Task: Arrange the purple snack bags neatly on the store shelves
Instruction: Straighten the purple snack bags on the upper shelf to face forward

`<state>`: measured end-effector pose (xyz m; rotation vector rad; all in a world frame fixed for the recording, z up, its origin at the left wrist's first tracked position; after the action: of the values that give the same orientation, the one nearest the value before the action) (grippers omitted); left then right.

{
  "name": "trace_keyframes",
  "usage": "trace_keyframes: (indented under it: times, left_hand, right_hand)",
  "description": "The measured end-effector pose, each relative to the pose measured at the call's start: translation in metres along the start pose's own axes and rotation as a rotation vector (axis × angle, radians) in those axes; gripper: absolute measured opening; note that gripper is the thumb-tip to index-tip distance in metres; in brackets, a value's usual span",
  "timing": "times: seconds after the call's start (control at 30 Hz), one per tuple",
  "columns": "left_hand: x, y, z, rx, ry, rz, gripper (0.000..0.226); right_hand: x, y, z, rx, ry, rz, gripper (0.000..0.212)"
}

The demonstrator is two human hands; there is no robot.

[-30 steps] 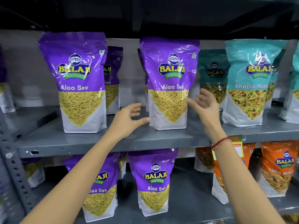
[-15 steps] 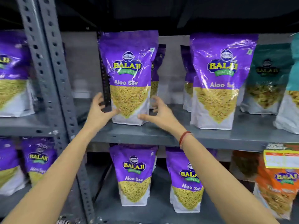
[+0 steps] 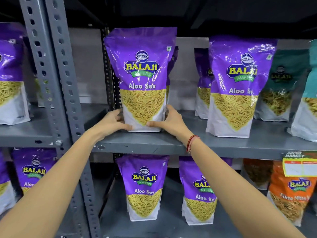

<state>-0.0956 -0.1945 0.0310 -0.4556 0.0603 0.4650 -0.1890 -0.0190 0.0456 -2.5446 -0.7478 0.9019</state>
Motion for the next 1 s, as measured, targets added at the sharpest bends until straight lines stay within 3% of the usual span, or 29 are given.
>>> trace_keyframes:
  times: [0.1, 0.2, 0.37, 0.5, 0.67, 0.83, 0.93, 1.0]
  left_hand:
    - [0.001, 0.004, 0.005, 0.022, 0.055, -0.020, 0.074]
    - [0.004, 0.009, 0.010, -0.022, 0.080, -0.009, 0.077]
    - [0.002, 0.018, 0.011, -0.053, 0.064, -0.039, 0.091]
    - [-0.002, 0.023, 0.007, -0.037, 0.049, -0.089, 0.069]
    - [-0.003, 0.024, 0.004, 0.009, 0.053, -0.124, 0.064]
    - [-0.004, 0.025, 0.003, 0.022, 0.059, -0.143, 0.091]
    - [-0.001, 0.020, 0.004, 0.040, 0.067, -0.127, 0.097]
    - [0.009, 0.019, 0.011, 0.023, 0.085, -0.096, 0.090]
  right_hand:
    - [0.003, -0.011, 0.005, -0.011, 0.013, 0.033, 0.112]
    - [0.005, -0.017, 0.013, -0.043, 0.021, 0.018, 0.090]
    - [0.000, -0.015, 0.031, -0.068, 0.049, -0.026, 0.105]
    - [0.002, -0.015, 0.028, -0.061, 0.038, -0.040, 0.106]
    - [0.001, -0.011, 0.028, -0.010, 0.002, -0.087, 0.109]
    - [0.000, -0.009, 0.034, 0.017, 0.027, -0.121, 0.132]
    - [0.004, -0.011, 0.031, 0.000, 0.014, -0.121, 0.119]
    - [0.009, -0.022, 0.019, 0.031, -0.038, -0.036, 0.103]
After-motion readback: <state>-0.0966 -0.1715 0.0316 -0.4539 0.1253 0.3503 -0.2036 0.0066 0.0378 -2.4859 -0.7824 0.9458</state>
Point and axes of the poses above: each hand's wrist, its own x-axis away from the middle knuckle, its own y-axis out of the palm, z = x × y, the point moved 10 cm from there along -x, towards the middle knuckle, and after that the axes turned 7 degrees about -y, right-handed, at the moved point
